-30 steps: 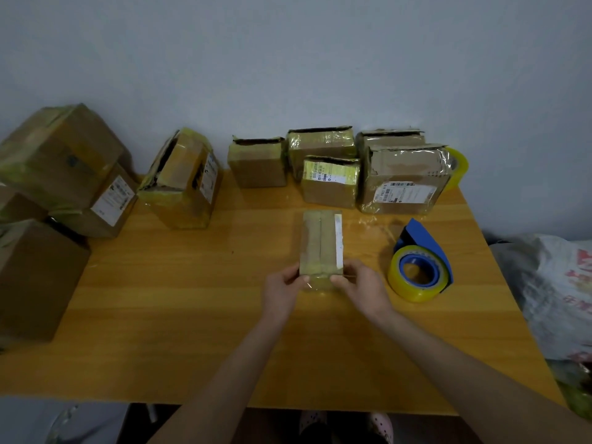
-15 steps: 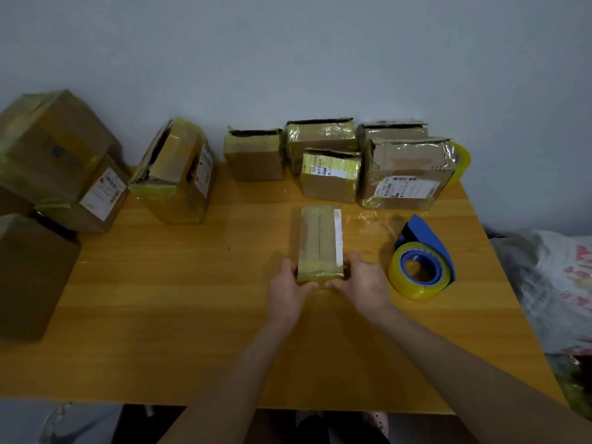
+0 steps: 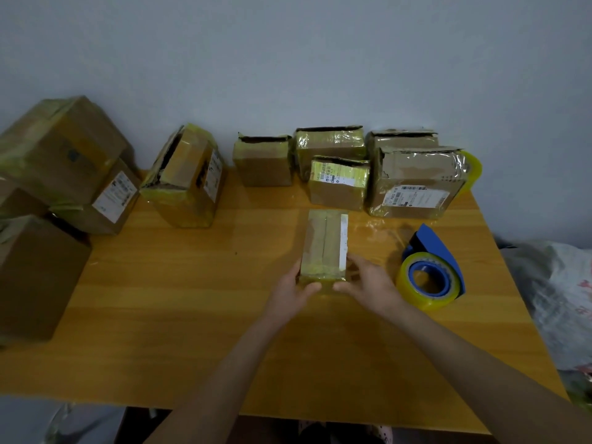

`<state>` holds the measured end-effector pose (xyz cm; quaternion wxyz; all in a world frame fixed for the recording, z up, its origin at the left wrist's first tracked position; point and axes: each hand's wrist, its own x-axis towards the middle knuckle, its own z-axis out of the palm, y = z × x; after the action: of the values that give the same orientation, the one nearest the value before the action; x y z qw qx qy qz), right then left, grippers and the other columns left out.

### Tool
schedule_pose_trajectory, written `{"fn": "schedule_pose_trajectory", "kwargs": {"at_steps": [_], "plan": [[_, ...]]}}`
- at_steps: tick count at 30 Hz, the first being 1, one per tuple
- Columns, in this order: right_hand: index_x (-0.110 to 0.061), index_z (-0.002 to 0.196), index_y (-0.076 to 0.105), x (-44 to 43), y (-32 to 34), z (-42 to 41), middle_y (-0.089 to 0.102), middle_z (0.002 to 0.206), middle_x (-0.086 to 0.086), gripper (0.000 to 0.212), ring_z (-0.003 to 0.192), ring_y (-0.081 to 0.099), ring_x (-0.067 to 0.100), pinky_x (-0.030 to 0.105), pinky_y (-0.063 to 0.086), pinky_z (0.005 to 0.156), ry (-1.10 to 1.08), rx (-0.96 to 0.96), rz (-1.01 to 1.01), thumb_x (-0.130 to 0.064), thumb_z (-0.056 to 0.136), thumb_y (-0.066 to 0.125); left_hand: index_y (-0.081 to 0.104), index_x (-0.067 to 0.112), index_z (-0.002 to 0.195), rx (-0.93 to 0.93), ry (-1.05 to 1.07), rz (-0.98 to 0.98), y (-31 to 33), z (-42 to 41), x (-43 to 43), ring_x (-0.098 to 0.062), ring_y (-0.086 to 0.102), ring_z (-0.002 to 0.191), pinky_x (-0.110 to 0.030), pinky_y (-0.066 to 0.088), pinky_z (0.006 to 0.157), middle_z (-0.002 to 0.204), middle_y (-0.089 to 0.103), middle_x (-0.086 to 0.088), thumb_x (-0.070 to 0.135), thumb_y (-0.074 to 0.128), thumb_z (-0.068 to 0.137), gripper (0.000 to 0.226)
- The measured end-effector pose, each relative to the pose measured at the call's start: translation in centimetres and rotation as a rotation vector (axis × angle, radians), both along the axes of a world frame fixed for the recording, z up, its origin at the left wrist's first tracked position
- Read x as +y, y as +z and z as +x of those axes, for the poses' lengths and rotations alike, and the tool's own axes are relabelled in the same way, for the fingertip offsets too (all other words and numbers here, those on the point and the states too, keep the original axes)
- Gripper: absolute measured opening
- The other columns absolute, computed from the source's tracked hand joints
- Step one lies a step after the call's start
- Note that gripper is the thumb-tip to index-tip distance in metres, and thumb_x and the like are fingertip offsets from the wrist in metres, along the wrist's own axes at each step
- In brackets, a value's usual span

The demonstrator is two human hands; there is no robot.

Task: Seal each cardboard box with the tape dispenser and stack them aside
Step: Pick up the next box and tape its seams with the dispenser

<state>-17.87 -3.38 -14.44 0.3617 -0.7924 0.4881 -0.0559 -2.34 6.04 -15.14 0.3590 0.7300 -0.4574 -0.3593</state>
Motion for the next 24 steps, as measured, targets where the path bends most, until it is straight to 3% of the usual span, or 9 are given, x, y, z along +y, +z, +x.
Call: {"fn": "schedule_pose_trajectory", "kwargs": {"at_steps": [3,7,10,12,15,17,19,21,24], "plan": [[-0.016,0.138,0.042,-0.3,0.6,1.4,0.065,0.115,0.001,0.066,0.085,0.058,0.011,0.015,0.045,0.058,-0.112,-0.103,0.089,-0.056,0.089,0.056,0.040,0.022,0.141,0.045,0.120,0.011,0.1,-1.2,-1.1,-0.007,0.057,0.105,-0.012,0.044,0.075,0.118,0.058,0.011,0.034,0.055,0.095,0.050],[-0.010,0.134,0.036,0.7,0.2,2.4,0.057,0.082,-0.004,0.053,0.062,0.053,0.009,0.021,0.034,0.045,-0.128,-0.024,0.061,-0.049,0.098,0.044,0.053,0.012,0.131,-0.069,0.188,0.028,-0.4,-2.3,-1.8,-0.019,0.061,0.101,-0.028,0.050,0.083,0.113,0.066,-0.005,0.031,0.050,0.098,0.038],[-0.009,0.135,0.040,0.4,0.1,1.9,0.053,0.073,-0.005,0.041,0.060,0.049,0.008,0.023,0.032,0.047,-0.129,-0.045,0.059,-0.035,0.104,0.034,0.061,0.010,0.114,-0.081,0.224,-0.004,-0.7,-2.0,-1.5,-0.016,0.058,0.079,-0.014,0.045,0.065,0.089,0.064,-0.004,0.028,0.037,0.103,0.032],[-0.010,0.137,0.041,0.0,0.2,1.6,0.056,0.078,-0.005,0.040,0.064,0.050,0.009,0.022,0.035,0.050,-0.128,-0.063,0.103,-0.033,0.105,0.033,0.062,0.009,0.106,-0.095,0.222,0.003,-0.6,-1.8,-1.5,-0.015,0.054,0.072,-0.011,0.038,0.056,0.081,0.059,-0.001,0.029,0.030,0.104,0.037],[-0.016,0.142,0.035,0.6,0.3,1.7,0.061,0.104,-0.002,0.050,0.078,0.056,0.011,0.018,0.040,0.055,-0.103,-0.101,0.175,-0.043,0.101,0.041,0.046,0.015,0.135,-0.065,0.149,0.074,-0.6,-2.2,-1.7,-0.019,0.059,0.100,-0.027,0.050,0.083,0.112,0.061,-0.002,0.037,0.034,0.102,0.041],[-0.016,0.145,0.033,1.0,0.3,1.9,0.060,0.109,0.001,0.053,0.085,0.058,0.016,0.022,0.045,0.061,-0.126,-0.105,0.174,-0.045,0.101,0.038,0.042,0.015,0.140,-0.095,0.129,0.095,-0.6,-2.1,-1.8,-0.019,0.059,0.101,-0.032,0.048,0.086,0.113,0.060,-0.001,0.038,0.035,0.102,0.044],[-0.015,0.146,0.035,0.6,0.5,1.7,0.061,0.123,0.007,0.052,0.104,0.059,0.025,0.032,0.049,0.080,-0.157,-0.074,0.162,-0.044,0.103,0.033,0.055,0.012,0.126,-0.111,0.133,0.104,-0.7,-1.3,-2.0,-0.018,0.059,0.087,-0.029,0.047,0.073,0.097,0.062,-0.001,0.037,0.028,0.103,0.043],[-0.014,0.147,0.037,-0.1,0.9,1.3,0.055,0.137,0.010,0.054,0.121,0.052,0.029,0.038,0.043,0.096,-0.175,-0.024,0.175,-0.046,0.103,0.030,0.065,0.005,0.108,-0.091,0.175,0.156,-0.5,0.1,-2.4,-0.026,0.060,0.087,-0.034,0.049,0.077,0.093,0.064,-0.009,0.038,0.023,0.104,0.054],[-0.012,0.148,0.034,-0.9,1.4,1.2,0.050,0.142,0.012,0.063,0.127,0.048,0.031,0.043,0.042,0.103,-0.277,-0.010,0.182,-0.050,0.098,0.042,0.056,0.008,0.127,-0.080,0.242,0.178,0.3,1.3,-3.3,-0.028,0.056,0.112,-0.041,0.045,0.097,0.122,0.060,-0.013,0.043,0.025,0.103,0.053]]}}
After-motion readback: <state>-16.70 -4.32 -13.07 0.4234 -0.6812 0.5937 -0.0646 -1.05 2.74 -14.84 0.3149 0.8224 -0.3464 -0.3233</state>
